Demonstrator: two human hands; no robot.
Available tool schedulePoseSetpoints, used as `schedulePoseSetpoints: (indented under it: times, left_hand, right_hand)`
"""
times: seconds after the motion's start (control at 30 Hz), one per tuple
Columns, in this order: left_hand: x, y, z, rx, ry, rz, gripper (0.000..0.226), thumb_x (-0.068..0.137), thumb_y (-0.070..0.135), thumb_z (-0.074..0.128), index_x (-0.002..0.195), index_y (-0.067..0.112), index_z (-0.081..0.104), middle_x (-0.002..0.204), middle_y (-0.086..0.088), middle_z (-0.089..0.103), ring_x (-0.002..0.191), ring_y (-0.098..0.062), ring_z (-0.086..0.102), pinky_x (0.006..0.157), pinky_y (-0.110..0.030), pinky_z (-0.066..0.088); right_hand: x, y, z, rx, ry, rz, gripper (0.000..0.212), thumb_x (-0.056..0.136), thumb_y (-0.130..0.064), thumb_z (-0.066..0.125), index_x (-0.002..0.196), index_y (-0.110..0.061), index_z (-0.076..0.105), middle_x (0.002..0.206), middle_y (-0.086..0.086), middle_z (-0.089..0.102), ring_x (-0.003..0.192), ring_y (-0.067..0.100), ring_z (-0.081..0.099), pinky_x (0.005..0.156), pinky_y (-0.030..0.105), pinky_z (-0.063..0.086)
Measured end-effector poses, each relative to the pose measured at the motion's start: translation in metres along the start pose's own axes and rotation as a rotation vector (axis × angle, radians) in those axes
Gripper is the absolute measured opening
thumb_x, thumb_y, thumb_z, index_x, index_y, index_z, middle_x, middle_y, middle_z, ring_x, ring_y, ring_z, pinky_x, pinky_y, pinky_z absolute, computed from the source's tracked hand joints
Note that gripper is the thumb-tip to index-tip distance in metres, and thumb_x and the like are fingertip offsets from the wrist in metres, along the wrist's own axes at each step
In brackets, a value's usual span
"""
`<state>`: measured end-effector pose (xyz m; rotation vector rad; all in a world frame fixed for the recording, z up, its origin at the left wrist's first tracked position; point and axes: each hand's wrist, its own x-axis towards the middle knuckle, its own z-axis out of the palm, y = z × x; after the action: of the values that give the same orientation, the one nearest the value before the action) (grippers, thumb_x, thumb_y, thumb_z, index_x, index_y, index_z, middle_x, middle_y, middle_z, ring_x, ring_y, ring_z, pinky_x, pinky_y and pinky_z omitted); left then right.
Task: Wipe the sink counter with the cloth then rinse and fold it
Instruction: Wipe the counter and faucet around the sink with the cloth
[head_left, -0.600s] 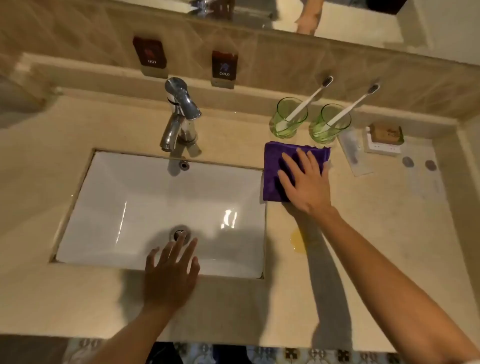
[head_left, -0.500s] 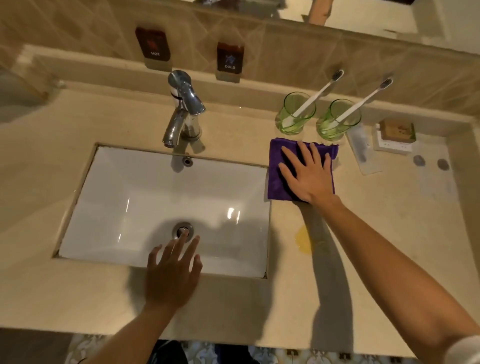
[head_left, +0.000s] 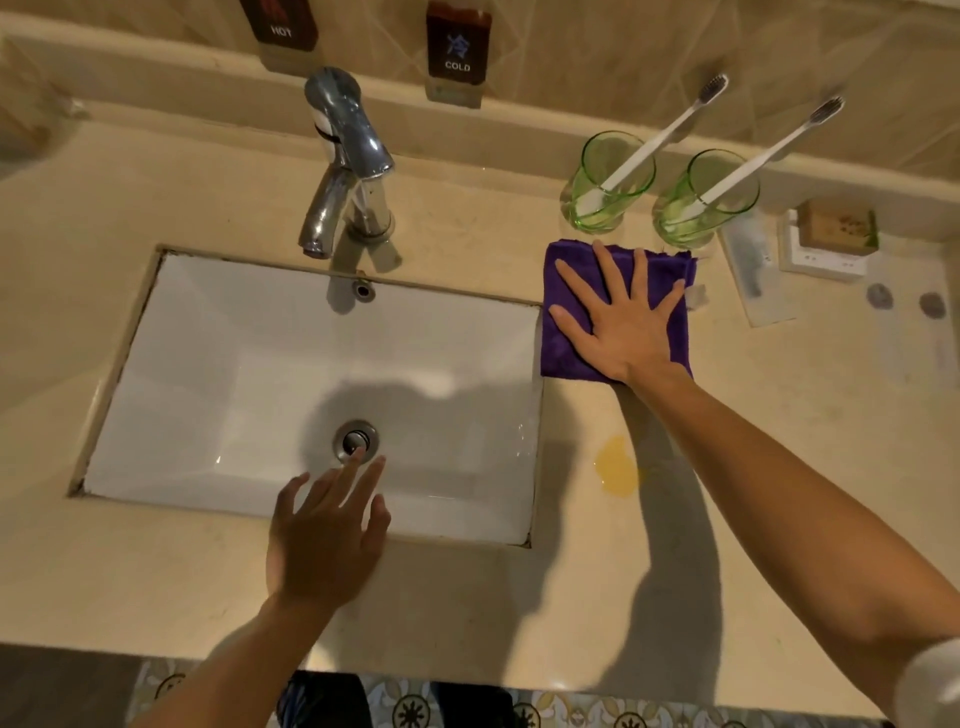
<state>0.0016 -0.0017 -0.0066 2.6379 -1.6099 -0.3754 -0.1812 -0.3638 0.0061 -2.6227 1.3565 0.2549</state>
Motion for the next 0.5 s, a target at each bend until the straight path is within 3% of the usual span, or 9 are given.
schedulePoseSetpoints:
  times: [0.5]
  left_hand:
    - [-0.001, 0.002, 0.002, -0.005, -0.017, -0.040, 0.054, 0.097, 0.042, 0.029, 0.133, 0.024, 0.065, 0.132, -0.004, 0.069, 0.108, -0.023, 0.071, 0.105, -0.044, 0.042]
  right_hand:
    - [-0.045, 0.005, 0.006, 0.032, -0.115, -0.016, 0.060, 0.093, -0.078, 0.010, 0.147, -0.064, -0.012, 0.167, -0.013, -0.016, 0.152, 0.032, -0.022, 0.108, 0.078, -0.014]
